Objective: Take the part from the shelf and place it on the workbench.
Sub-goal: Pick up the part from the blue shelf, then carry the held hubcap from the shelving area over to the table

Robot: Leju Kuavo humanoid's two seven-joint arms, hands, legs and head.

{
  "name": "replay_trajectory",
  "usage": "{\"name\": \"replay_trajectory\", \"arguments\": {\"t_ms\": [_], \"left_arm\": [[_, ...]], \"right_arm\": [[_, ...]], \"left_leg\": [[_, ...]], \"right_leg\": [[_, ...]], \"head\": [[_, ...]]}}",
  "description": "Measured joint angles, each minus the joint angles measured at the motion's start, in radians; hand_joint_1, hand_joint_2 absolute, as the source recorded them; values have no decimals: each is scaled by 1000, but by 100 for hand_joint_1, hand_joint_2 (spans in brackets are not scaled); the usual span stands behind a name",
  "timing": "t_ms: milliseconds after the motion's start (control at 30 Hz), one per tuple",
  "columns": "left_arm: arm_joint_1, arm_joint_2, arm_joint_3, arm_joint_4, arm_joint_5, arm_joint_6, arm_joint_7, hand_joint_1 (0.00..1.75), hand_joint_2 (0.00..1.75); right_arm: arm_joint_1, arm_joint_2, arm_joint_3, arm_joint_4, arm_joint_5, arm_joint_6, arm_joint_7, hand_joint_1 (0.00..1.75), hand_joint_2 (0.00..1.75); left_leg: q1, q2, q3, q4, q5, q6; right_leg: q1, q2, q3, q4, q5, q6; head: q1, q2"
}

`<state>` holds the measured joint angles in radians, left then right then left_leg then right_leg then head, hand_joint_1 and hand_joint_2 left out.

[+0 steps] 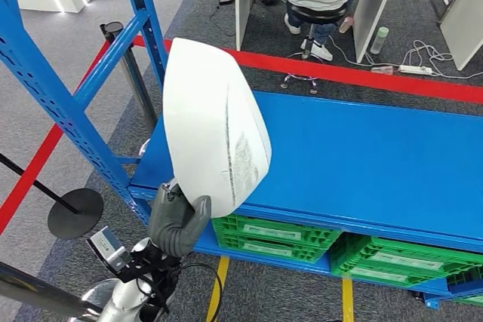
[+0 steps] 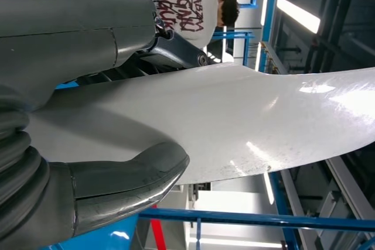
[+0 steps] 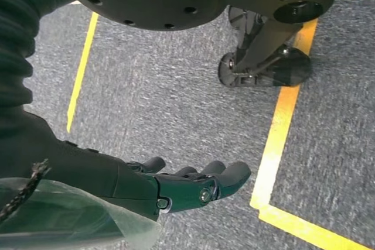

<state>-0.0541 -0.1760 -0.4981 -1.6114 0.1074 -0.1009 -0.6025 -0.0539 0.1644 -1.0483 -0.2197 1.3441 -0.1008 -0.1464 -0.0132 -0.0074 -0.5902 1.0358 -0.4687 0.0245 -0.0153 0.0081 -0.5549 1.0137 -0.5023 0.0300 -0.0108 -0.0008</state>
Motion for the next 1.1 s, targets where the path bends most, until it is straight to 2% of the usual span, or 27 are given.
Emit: {"name": "replay_trajectory", "arguments": {"t_ms": [200,300,333,400,467,500,533,567,600,633,700,767,833,867,900,967,1000,1033,1100], "left_arm": [[0,0,2,0,0,-1,0,175,175],[-3,-1,3,-2,0,-3,-1,175,175],[-5,-3,3,-4,0,-4,-1,175,175],[-9,-5,3,-5,0,-6,-2,175,175],[-10,-6,3,-5,1,-8,-2,175,175],[-9,-5,3,-5,1,-9,-2,175,175],[-9,-5,3,-5,1,-11,0,175,175],[-9,-5,3,-5,2,-12,1,175,175],[-9,-5,3,-5,2,-13,2,175,175],[-9,-5,3,-5,2,-15,3,175,175],[-11,-6,2,-5,3,-17,6,175,175],[-13,-6,1,-5,5,-20,10,175,175],[-14,-7,0,-5,6,-21,15,175,175],[-16,-8,-1,-5,7,-22,18,175,175],[-18,-9,-2,-4,8,-23,21,175,175],[-24,-10,-8,-3,10,-26,27,175,175],[-25,-10,-12,-1,12,-27,31,175,175],[-26,-11,-15,1,15,-29,34,175,175],[-28,-12,-19,4,19,-32,39,175,175]], "right_arm": [[0,0,0,0,-1,4,7,0,175],[-1,0,-1,0,-6,13,10,0,175],[-1,0,-1,0,-7,17,11,0,175],[-3,-2,-3,0,-11,23,10,0,175],[-3,-2,-3,0,-11,22,9,0,175],[-2,-3,-4,0,-9,19,15,0,175],[-1,-4,-4,0,-6,13,26,0,175],[-1,-5,-4,0,-3,7,37,0,175],[-1,-5,-4,0,-2,1,50,0,175],[-2,-3,-4,1,1,-7,60,0,175],[-4,0,-4,2,17,-35,83,0,175],[-4,1,-1,2,40,-71,116,0,175],[-4,2,2,2,51,-91,150,0,175],[-5,3,2,2,53,-97,170,0,175],[-6,3,2,2,52,-100,190,0,175],[-7,3,2,2,52,-104,237,0,175],[-7,3,2,2,53,-107,258,0,175],[-7,3,2,2,55,-112,278,0,175],[-8,3,2,2,57,-122,301,0,175]], "left_leg": [[-1,0,0,2,-1,1],[-3,0,12,-23,10,20],[0,1,22,-46,21,28],[8,4,36,-77,37,35],[10,5,35,-80,39,35],[12,6,35,-79,38,32],[15,5,34,-76,35,27],[20,5,34,-72,32,21],[25,5,33,-62,26,11],[28,4,31,-51,18,1],[27,2,22,-23,4,-19],[24,1,17,-12,0,-29],[28,1,13,0,-10,-35],[29,2,2,27,-29,-39],[30,3,-20,77,-58,-41],[30,5,-83,215,-122,-40],[29,5,-108,267,-137,-37],[27,5,-117,284,-131,-31],[22,4,-105,254,-94,-17]], "right_leg": [[-2,0,1,-3,2,2],[-4,-3,8,-21,8,16],[1,-5,3,-14,-1,17],[6,-7,-40,63,-47,15],[3,-5,-103,185,-98,20],[-2,-5,-121,219,-103,25],[-7,-6,-121,217,-89,31],[-12,-7,-106,186,-64,37],[-20,-8,-73,121,-29,47],[-25,-6,-43,64,-9,55],[-32,3,-6,1,5,48],[-31,8,-6,10,0,22],[-29,7,-8,16,-1,9],[-29,6,-8,16,-1,4],[-27,5,-8,16,-1,1],[-22,3,-8,17,-2,-4],[-18,2,-8,17,-3,-5],[-13,2,-7,17,-4,-7],[-7,3,-4,17,-6,-9]], "head": [[0,0],[-1,0],[0,0],[5,0],[8,0],[9,0],[8,0],[9,0],[9,0],[12,0],[15,0],[13,0],[9,0],[8,0],[5,0],[3,0],[3,0],[4,0],[4,0]]}}
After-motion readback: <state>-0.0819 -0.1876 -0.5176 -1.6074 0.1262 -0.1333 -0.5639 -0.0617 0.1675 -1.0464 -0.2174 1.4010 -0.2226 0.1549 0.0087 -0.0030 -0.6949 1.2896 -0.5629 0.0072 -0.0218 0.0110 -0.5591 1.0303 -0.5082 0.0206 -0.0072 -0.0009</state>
